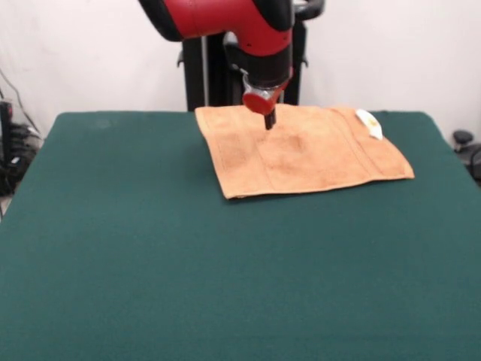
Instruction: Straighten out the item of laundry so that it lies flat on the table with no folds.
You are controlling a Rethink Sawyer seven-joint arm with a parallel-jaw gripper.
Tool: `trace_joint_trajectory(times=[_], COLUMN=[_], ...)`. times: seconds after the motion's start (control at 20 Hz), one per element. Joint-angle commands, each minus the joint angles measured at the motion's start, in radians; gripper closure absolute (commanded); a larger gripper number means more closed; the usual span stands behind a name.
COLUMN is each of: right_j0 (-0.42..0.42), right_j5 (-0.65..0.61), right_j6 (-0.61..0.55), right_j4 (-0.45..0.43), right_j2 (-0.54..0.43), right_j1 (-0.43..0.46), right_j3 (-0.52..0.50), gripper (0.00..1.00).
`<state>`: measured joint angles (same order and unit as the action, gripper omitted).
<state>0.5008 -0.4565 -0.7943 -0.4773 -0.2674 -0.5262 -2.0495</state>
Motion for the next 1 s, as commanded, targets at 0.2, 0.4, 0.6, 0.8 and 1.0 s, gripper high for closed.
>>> trace_joint_trajectory(times=[0.2, 0.4, 0.6, 0.8, 1.0], right_j0=[0.052, 0.054, 0.054, 0.060, 0.078], right_j5=[-0.128, -0.173, -0.180, -0.168, -0.162], right_j6=[0.102, 0.077, 0.044, 0.029, 0.038], right_j4=[-0.063, -0.054, -0.042, -0.052, -0.057], right_j2=[-0.180, -0.191, -0.186, -0.180, -0.188], right_j1=[0.022, 0.023, 0.022, 0.024, 0.020], right_j3=[0.109, 0.126, 0.141, 0.138, 0.126], gripper=[1.00, 1.00, 1.00, 1.00, 1.00])
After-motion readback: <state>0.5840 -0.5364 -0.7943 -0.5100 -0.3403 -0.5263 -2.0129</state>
